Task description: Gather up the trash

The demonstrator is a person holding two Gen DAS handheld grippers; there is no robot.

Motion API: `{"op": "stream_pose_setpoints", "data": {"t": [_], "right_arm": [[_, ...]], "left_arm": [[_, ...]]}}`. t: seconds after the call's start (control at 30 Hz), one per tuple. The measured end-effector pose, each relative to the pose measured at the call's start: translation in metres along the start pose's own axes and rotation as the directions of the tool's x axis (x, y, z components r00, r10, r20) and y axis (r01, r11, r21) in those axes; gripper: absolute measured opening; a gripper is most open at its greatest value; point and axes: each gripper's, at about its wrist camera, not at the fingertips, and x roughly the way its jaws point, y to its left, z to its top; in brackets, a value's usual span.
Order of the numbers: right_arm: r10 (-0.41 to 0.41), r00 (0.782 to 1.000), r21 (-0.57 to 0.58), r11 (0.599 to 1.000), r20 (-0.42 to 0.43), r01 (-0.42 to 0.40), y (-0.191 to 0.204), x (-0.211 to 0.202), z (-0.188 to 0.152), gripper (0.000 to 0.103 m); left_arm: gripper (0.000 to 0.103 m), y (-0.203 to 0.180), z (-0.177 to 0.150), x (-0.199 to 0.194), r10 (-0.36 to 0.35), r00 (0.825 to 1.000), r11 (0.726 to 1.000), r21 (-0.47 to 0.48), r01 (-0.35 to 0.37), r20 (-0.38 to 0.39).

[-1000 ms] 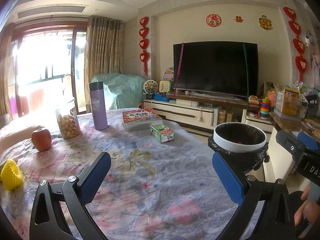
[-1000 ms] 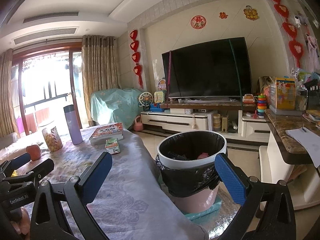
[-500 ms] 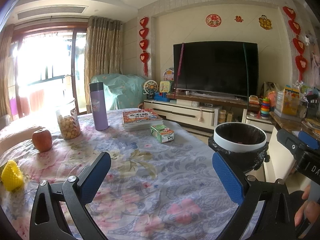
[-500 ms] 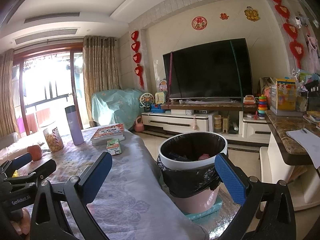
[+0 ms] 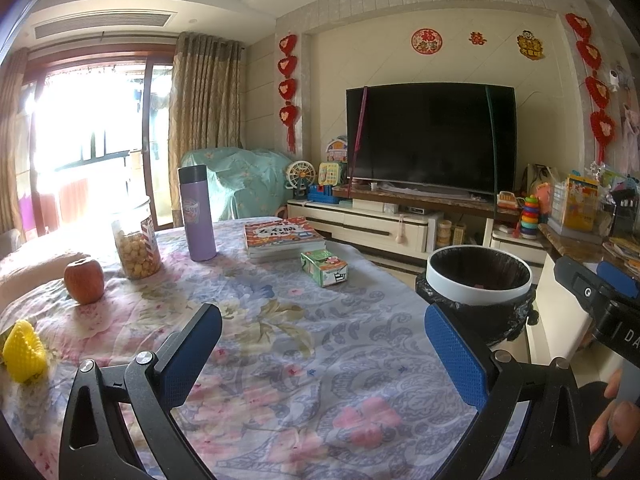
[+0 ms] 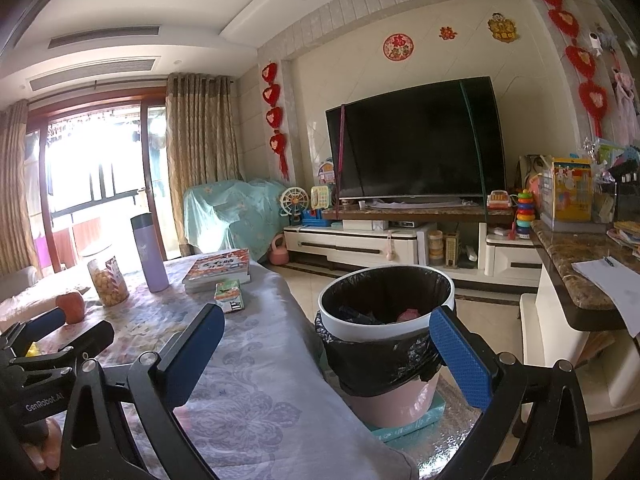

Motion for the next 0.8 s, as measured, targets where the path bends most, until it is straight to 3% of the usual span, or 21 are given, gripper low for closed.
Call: {"op": "stream_pose_setpoints", "data": {"t": [0.8], "right_arm": [[0.010,1.000,0.006,1.000,-0.004,-0.010,0.0077,-0.0015,0.0027,0.103]], "left_arm": [[0.102,-0.0026,0.0014,0.0015,-0.007,1.000,1.000,0.001,0.007,-0.004]]}}
